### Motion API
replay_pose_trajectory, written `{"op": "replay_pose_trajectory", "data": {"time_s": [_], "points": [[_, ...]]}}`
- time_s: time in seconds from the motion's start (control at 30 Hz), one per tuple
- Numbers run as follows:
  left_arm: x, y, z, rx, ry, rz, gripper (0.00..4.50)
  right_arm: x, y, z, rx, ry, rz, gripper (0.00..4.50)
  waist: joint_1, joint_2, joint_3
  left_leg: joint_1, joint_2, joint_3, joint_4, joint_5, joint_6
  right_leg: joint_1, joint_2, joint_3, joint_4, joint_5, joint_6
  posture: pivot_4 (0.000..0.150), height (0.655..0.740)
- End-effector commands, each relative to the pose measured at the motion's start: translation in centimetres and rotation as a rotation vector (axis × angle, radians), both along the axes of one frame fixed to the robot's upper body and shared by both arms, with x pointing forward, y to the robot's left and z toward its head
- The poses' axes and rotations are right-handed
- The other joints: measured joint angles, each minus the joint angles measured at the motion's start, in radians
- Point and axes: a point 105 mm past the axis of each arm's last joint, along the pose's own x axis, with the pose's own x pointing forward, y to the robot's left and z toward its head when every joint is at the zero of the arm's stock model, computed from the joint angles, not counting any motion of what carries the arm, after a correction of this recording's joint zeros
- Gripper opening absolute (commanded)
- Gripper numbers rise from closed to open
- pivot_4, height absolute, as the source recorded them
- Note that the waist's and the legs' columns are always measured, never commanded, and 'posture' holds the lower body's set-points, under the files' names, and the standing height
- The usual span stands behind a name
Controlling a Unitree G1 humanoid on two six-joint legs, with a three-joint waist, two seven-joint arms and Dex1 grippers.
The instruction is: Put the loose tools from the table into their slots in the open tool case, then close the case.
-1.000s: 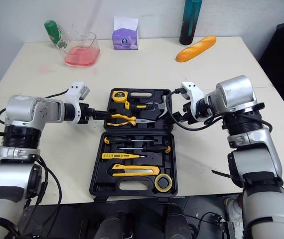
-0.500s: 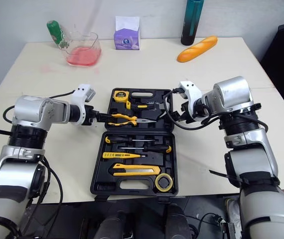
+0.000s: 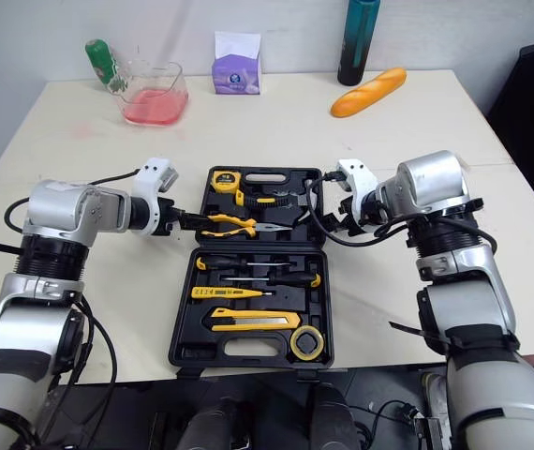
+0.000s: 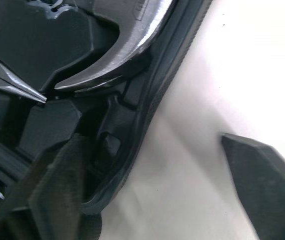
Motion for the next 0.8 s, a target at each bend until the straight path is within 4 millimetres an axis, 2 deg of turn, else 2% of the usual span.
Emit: {"op": "replay_pose_trajectory", "data": {"time_s": [0.03, 0.07, 0.2, 0.23, 0.27, 0.5, 0.57, 0.63, 0.7, 0.8], "points": [[0.1, 0.2, 0.1, 0.013, -0.004, 0.008, 3.27, 0.2, 0.0, 0.3, 0.021, -0.010, -0.016, 2.69, -0.001, 0.000, 0.000, 0.000, 0.000, 0.000, 0.000, 0.000, 0.000, 0.000, 0.000, 0.000, 0.000, 0.000, 0.000, 0.150, 0.7400], [0.1, 0.0, 0.1, 0.008, -0.003, 0.003, 2.72, 0.2, 0.1, 0.2, 0.028, -0.001, -0.022, 2.13, 0.000, 0.000, 0.000, 0.001, 0.000, 0.000, 0.000, 0.000, 0.000, 0.000, 0.000, 0.000, 0.001, 0.000, 0.000, 0.150, 0.7400], [0.1, -0.7, 0.3, -0.029, -0.006, -0.010, 1.00, 0.1, 0.4, -0.1, 0.051, 0.023, -0.026, 0.29, 0.000, -0.003, -0.002, 0.001, 0.000, 0.000, 0.000, 0.002, -0.001, 0.000, 0.000, 0.001, 0.003, 0.000, 0.000, 0.150, 0.7400], [0.1, -0.7, 0.3, -0.035, -0.005, -0.009, 0.54, 0.1, 0.4, -0.3, 0.053, 0.028, -0.031, 0.00, 0.000, -0.003, -0.003, 0.002, 0.000, 0.000, 0.000, 0.002, -0.001, 0.000, 0.000, 0.001, 0.004, 0.000, 0.000, 0.150, 0.7400], [0.1, -0.8, 0.3, -0.037, -0.004, -0.007, 0.32, 0.0, 0.4, -0.4, 0.055, 0.031, -0.035, 0.00, 0.000, -0.003, -0.003, 0.003, 0.000, -0.001, 0.000, 0.003, -0.001, 0.001, 0.000, 0.001, 0.004, 0.000, 0.000, 0.150, 0.7400], [0.1, -1.2, 0.8, -0.075, -0.032, -0.004, 0.26, 0.3, 0.4, -0.6, 0.084, 0.038, -0.083, 0.00, 0.000, -0.003, -0.003, 0.003, 0.000, -0.003, 0.000, 0.004, -0.001, 0.001, -0.001, 0.002, 0.005, 0.000, 0.000, 0.150, 0.7400], [0.3, -1.4, 1.3, -0.102, -0.067, -0.001, 0.25, 0.7, 0.8, 0.1, 0.124, -0.002, -0.090, 0.00, 0.000, -0.003, -0.003, 0.003, 0.000, -0.003, 0.000, 0.004, -0.001, 0.001, -0.001, 0.002, 0.006, 0.000, -0.001, 0.150, 0.7400], [0.8, -1.7, 2.6, -0.169, -0.155, 0.010, 0.23, 1.6, 1.3, 1.3, 0.184, -0.103, -0.101, 0.00, 0.000, -0.003, -0.003, 0.004, 0.000, -0.003, 0.000, 0.004, -0.001, 0.001, -0.002, 0.002, 0.007, 0.000, -0.001, 0.150, 0.7400], [1.3, -1.6, 4.4, -0.226, -0.292, 0.022, 0.21, 2.2, 1.6, 3.1, 0.220, -0.281, -0.050, 0.00, 0.000, -0.003, -0.003, 0.003, 0.000, -0.004, 0.001, 0.005, -0.001, 0.000, -0.002, 0.003, 0.008, 0.000, -0.001, 0.150, 0.7400], [1.8, -0.8, 5.6, -0.256, -0.417, 0.062, 0.20, 2.3, 1.7, 4.5, 0.225, -0.464, 0.010, 0.00, 0.000, -0.004, -0.003, 0.002, -0.001, -0.004, 0.000, 0.005, -0.001, -0.002, -0.003, 0.003, 0.007, 0.000, -0.001, 0.150, 0.7400]]}}
